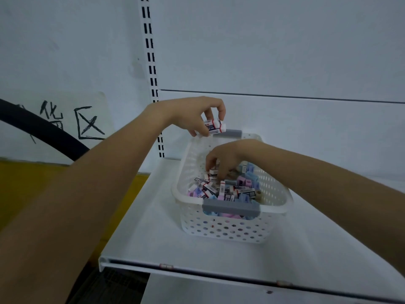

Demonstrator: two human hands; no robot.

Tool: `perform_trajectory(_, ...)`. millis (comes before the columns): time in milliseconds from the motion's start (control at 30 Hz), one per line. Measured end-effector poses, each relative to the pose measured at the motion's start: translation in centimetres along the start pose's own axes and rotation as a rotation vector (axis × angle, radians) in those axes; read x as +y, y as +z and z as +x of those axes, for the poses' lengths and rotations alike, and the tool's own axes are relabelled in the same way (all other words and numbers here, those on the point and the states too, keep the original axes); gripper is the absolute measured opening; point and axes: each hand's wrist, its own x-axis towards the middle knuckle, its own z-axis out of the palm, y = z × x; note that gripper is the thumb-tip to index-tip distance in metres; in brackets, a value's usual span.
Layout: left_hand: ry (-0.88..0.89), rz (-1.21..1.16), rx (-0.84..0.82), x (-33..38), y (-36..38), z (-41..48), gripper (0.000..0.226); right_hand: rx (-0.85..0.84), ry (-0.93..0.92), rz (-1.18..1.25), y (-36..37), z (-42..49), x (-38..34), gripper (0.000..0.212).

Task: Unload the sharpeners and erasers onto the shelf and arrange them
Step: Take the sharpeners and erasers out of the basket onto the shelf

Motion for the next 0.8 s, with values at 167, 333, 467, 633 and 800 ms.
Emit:
perform_trajectory(167,-0.014,0.009,0.008,0.0,-0.2,-0.3,0.038,-0.001,-0.021,0.056,0.0,0.1,0.4,0.039)
perform_trajectory(333,-0.018,0.003,0.015,-0.1,-1.0,-1.1,0.039,0.086,-0.013,0.005,0.4,0.6,0.7,0.021)
perform_trajectory(467,-0.011,0.003,0.027,-0.1,-1.5,-1.8,0.038,0.155,-0.026,0.089,0.0,0.5,0.7,0.019)
perform_trajectory(633,-0.002,0.011,0.016,-0.1,-1.6,-2.5,0.037,0.032,0.013,0.175,-0.1,0.4,0.1,0.031)
perform_trajectory(800,0.009,0.018,0.013,-0.3,-1.4,-2.5,0.037,0.003,0.044,0.174,-0.2,0.5,-0.2,0.030)
